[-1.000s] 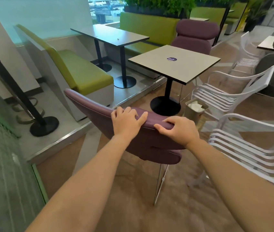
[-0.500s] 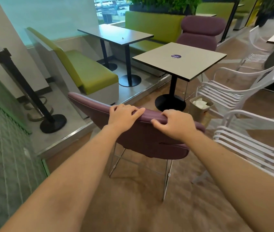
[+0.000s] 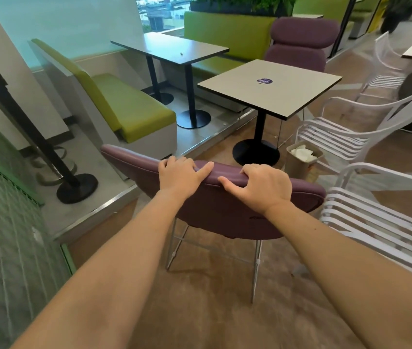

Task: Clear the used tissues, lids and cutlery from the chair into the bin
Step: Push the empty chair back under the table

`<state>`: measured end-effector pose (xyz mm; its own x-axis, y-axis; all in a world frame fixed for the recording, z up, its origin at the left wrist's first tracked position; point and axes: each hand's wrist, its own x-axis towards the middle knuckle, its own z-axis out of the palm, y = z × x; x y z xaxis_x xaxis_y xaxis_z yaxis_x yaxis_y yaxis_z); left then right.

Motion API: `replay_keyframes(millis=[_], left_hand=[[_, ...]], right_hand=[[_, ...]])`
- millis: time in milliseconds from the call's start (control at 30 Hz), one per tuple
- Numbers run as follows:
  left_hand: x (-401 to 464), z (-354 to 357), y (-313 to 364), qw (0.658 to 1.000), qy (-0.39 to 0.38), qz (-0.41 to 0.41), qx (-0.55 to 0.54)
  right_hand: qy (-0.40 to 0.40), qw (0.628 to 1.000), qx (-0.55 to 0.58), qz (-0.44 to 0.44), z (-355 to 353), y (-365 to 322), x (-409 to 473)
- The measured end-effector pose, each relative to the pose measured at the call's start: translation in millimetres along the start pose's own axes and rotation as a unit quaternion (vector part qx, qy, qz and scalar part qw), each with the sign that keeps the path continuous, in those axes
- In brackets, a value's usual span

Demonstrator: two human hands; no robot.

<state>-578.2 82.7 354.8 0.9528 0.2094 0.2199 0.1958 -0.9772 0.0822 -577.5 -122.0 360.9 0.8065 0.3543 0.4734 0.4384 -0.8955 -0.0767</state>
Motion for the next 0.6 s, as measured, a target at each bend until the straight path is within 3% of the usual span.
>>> replay_keyframes(millis=[300, 500, 600], left_hand=[[-19.8, 9.9, 87.9, 0.999, 0.029, -0.012, -0.027], [-14.9, 7.8, 73.6, 0.997, 0.052, 0.047, -0.036], [-7.0, 8.4, 65.1, 0.993, 0.074, 0.082, -0.028]], right_hand=[[0.000, 1.000, -0.018, 0.015, -7.0, 95.9, 6.6], [0.004, 1.000, -0.017, 0.000, -0.7, 104.0, 5.4], [0.011, 0.998, -0.032, -0.056, 6.5, 98.2, 6.7]])
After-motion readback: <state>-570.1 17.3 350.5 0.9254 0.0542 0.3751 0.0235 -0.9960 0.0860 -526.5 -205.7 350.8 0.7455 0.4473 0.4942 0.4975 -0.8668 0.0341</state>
